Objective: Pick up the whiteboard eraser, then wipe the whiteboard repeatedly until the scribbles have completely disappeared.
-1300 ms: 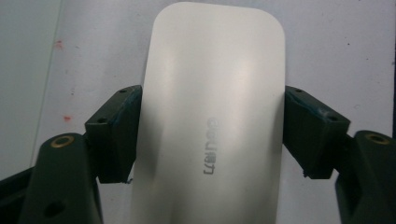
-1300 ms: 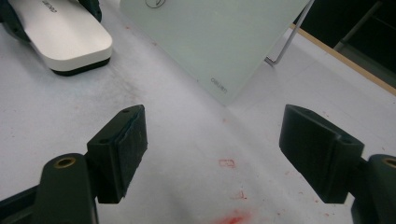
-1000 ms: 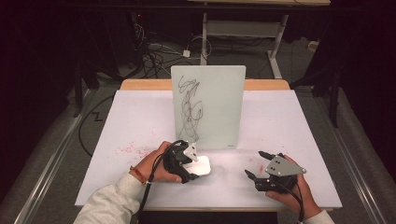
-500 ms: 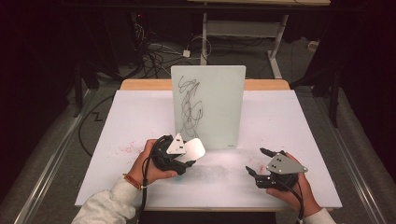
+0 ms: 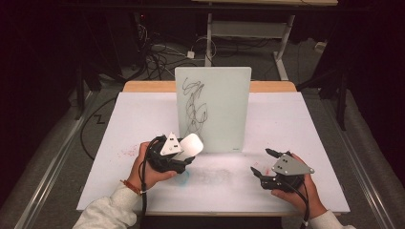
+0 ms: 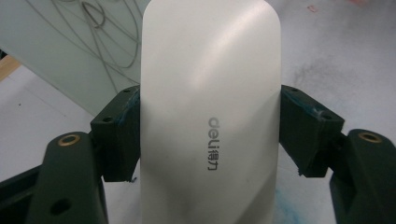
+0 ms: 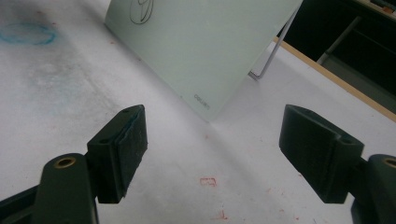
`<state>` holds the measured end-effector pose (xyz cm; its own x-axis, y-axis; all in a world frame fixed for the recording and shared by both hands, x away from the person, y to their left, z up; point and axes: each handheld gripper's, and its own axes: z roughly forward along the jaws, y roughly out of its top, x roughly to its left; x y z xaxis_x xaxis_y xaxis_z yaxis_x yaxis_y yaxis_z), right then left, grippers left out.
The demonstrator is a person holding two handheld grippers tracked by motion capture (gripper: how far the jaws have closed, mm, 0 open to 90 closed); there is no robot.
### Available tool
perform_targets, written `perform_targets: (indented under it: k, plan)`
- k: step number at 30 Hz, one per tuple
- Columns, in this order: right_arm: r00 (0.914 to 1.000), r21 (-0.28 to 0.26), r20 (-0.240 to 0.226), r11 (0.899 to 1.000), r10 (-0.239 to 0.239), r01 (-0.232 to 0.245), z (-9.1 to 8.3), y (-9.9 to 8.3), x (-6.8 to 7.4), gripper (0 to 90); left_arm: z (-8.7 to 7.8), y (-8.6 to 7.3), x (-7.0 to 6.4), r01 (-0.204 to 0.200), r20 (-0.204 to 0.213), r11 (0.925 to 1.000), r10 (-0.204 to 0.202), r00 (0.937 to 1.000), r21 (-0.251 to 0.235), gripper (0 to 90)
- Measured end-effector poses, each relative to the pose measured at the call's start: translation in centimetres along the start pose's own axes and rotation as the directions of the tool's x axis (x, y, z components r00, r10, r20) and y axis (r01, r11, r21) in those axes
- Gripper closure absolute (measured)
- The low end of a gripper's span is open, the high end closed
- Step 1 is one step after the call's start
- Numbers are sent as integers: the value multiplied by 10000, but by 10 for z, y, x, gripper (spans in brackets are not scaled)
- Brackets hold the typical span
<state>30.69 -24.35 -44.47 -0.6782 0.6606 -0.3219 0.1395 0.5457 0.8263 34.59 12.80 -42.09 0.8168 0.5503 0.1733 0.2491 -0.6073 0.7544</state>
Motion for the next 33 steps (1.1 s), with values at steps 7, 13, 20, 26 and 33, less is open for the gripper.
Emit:
perform_targets:
  k: [7, 13, 20, 26, 33]
  plan:
    - [10000, 16, -10, 10000, 20, -20, 1, 0, 0, 241, -1, 0, 3, 91, -303, 9998, -97, 9995, -193, 289]
    - [10000, 21, 43, 10000, 0, 0, 0, -1, 0, 241, -1, 0, 6, 216, -681, 9993, -237, 9974, -305, 289]
    - [10000, -9, 93, 10000, -23, 23, 0, -1, 0, 241, -5, 5, 9, 167, -1045, 9985, -221, 9943, -525, 290]
    - [10000, 11, 37, 10000, -31, 31, 3, 0, 0, 241, -7, 12, 14, 124, -1382, 9969, -232, 9901, -783, 290]
    - [9999, 79, 88, 9999, -81, 80, 1, -2, 1, 240, -16, 23, 25, 318, -2123, 9922, -571, 9755, -1209, 290]
